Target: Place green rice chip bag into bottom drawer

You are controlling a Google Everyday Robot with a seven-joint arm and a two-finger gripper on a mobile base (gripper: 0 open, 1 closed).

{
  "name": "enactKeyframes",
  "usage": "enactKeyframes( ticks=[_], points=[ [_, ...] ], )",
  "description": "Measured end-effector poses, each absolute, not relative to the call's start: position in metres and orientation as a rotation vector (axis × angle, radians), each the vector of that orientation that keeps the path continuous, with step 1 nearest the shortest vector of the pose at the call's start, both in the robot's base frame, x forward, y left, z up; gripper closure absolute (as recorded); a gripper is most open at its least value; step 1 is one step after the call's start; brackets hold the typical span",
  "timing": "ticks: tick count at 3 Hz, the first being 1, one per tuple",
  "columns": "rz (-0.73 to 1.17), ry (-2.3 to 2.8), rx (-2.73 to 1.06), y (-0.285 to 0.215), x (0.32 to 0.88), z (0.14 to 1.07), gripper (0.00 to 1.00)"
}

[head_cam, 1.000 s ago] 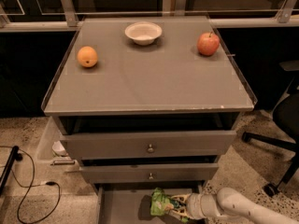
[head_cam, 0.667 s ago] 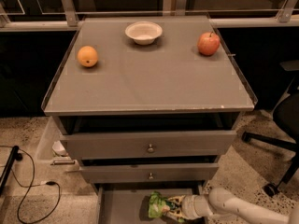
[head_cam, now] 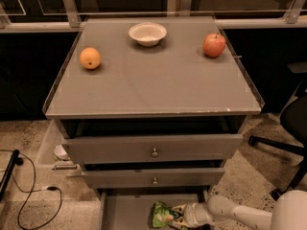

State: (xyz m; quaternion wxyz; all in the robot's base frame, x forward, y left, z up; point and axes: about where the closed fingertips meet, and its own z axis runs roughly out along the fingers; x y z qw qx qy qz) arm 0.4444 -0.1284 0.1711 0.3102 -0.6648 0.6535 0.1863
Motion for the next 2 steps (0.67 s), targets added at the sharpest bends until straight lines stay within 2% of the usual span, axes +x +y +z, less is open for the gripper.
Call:
enactKeyframes(
  ticks=[1,2],
  points=[
    [0.49,1.727,-1.757,-0.1284,0.4448,0.1705,0.82],
    [0.49,1.727,-1.757,-0.1283,0.4448,0.1704,0.58]
  ],
)
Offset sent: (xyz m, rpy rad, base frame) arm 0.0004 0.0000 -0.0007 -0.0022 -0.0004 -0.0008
